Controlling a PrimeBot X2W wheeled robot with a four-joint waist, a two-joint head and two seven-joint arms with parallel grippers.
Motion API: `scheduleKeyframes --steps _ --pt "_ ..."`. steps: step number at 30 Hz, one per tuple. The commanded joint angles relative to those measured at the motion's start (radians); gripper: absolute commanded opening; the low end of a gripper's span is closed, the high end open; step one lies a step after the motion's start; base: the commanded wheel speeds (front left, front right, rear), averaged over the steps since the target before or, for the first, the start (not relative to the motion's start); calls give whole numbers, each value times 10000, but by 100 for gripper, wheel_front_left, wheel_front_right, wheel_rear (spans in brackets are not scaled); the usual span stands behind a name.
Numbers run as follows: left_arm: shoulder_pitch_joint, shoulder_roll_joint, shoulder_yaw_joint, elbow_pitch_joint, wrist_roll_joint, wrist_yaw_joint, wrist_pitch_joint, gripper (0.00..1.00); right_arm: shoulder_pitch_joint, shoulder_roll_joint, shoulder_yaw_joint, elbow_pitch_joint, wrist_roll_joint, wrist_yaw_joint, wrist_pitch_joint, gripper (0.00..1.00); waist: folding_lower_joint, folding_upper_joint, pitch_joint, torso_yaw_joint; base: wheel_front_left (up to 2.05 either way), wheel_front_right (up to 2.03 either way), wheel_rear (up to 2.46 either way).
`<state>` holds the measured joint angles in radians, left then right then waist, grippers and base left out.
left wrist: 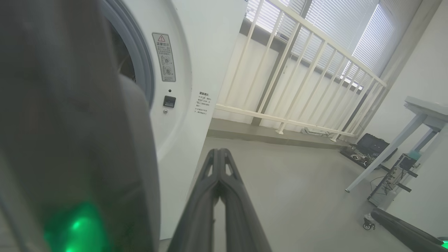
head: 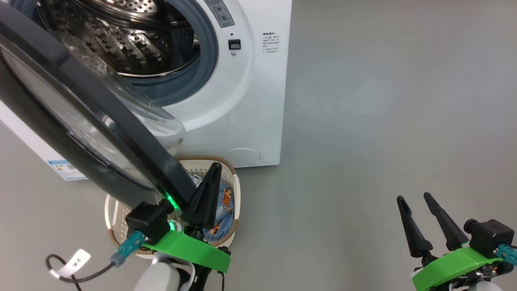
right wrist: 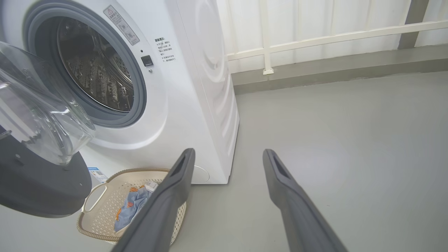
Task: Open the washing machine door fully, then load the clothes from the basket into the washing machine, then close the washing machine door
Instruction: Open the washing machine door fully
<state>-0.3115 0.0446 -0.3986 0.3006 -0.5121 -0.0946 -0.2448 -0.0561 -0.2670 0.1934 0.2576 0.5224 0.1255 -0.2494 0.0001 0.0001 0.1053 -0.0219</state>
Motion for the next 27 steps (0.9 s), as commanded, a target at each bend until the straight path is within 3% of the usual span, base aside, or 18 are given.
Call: scheduleKeyframes --steps 1,27 --pt "-409 58 383 -48 -75 48 -119 0 -312 -177 124 -266 -155 52 -124 100 -1 -1 -5 18 0 0 0" --pt "134 57 834 129 -37 121 -169 0 -255 -341 -21 -383 -244 52 -124 100 -1 -1 -192 816 0 0 0"
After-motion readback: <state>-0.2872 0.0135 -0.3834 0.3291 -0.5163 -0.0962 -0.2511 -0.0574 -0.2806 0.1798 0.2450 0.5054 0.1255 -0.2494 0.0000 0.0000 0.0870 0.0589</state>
